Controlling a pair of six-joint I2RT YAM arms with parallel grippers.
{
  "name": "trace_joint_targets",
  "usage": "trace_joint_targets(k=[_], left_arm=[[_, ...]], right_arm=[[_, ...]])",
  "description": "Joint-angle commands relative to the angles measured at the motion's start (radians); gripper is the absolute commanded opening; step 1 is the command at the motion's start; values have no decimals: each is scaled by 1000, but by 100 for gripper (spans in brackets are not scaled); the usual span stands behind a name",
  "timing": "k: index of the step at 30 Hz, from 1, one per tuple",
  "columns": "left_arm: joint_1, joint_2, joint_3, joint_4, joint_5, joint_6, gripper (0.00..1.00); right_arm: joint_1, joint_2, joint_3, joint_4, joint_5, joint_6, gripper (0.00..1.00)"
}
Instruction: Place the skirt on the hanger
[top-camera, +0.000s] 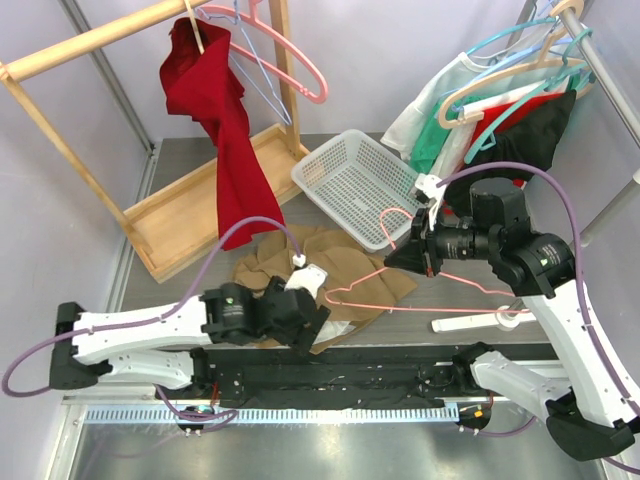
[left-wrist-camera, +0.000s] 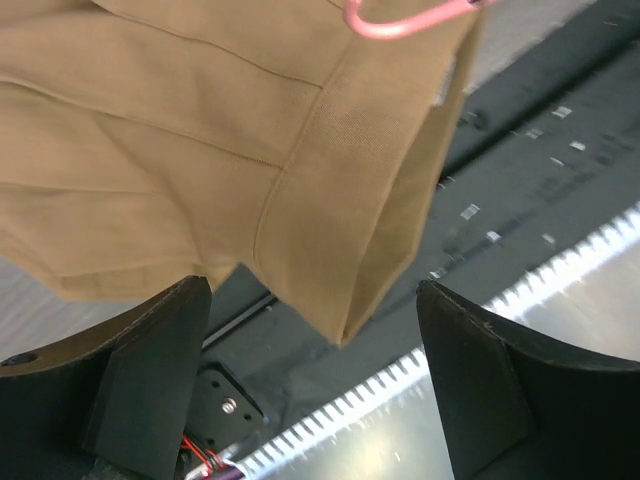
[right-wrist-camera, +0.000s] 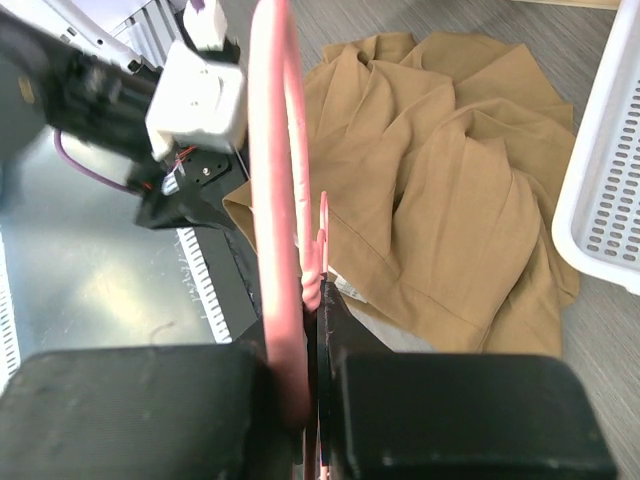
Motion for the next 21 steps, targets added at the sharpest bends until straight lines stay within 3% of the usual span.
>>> trace_joint_targets(k=[1, 4, 6, 7, 9, 10, 13, 16, 21], left_arm=[[-75, 70, 7, 1, -324, -112, 89], [-78, 116, 16, -56, -430, -175, 88], [-76, 118, 10, -53, -456, -191, 81], [-75, 115, -5, -37, -454, -194, 66], [-50, 103, -25, -20, -432, -203, 51], [-40, 83, -42, -4, -398, -203, 31], [11, 8, -102, 59, -343, -200, 0], [89, -57, -154, 109, -304, -183, 0], [310, -175, -201, 247, -163, -74, 0]], right_arm=[[3, -20, 9, 6, 1, 19, 1], [1, -23, 6, 7, 1, 27, 1], [1, -26, 3, 6, -4, 28, 1], [1, -27, 1, 6, -5, 28, 1], [1, -32, 0, 3, -19, 21, 1], [3, -29, -2, 3, -30, 18, 1], [1, -11, 15, 3, -96, 10, 1], [1, 12, 29, 6, -182, -4, 1], [1, 48, -29, 61, -235, -4, 1]])
